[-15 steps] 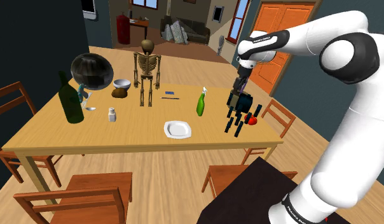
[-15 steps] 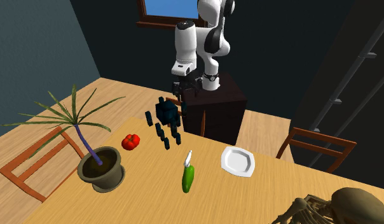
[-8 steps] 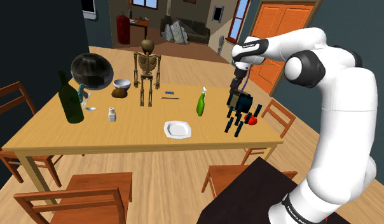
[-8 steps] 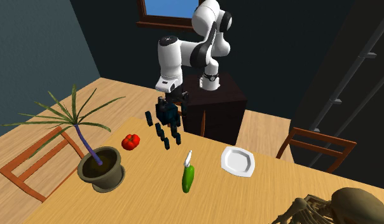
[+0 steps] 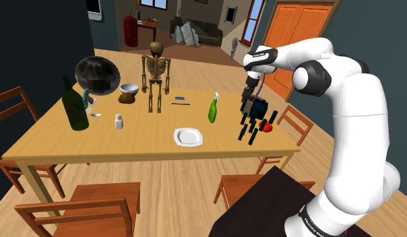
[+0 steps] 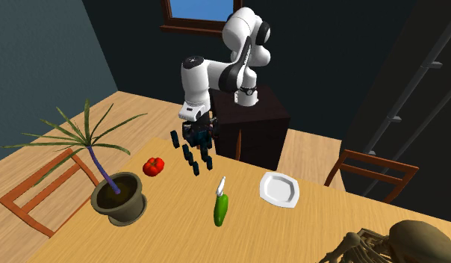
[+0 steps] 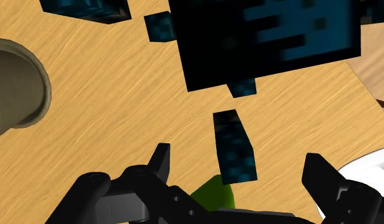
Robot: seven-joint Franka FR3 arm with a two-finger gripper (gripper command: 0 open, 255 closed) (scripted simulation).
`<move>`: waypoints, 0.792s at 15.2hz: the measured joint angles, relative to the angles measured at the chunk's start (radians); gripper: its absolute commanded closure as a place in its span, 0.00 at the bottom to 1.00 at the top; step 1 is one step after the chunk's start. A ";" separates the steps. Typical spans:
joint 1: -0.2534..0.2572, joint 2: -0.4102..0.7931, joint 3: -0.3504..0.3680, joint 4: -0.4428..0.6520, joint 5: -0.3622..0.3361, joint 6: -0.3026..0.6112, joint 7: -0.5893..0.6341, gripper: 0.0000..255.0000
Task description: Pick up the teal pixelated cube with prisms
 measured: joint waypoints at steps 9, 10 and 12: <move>0.000 0.012 0.004 -0.014 0.005 0.028 -0.003 1.00; 0.000 0.012 0.003 -0.015 0.005 0.028 -0.003 1.00; 0.000 0.012 0.003 -0.015 0.005 0.028 -0.003 1.00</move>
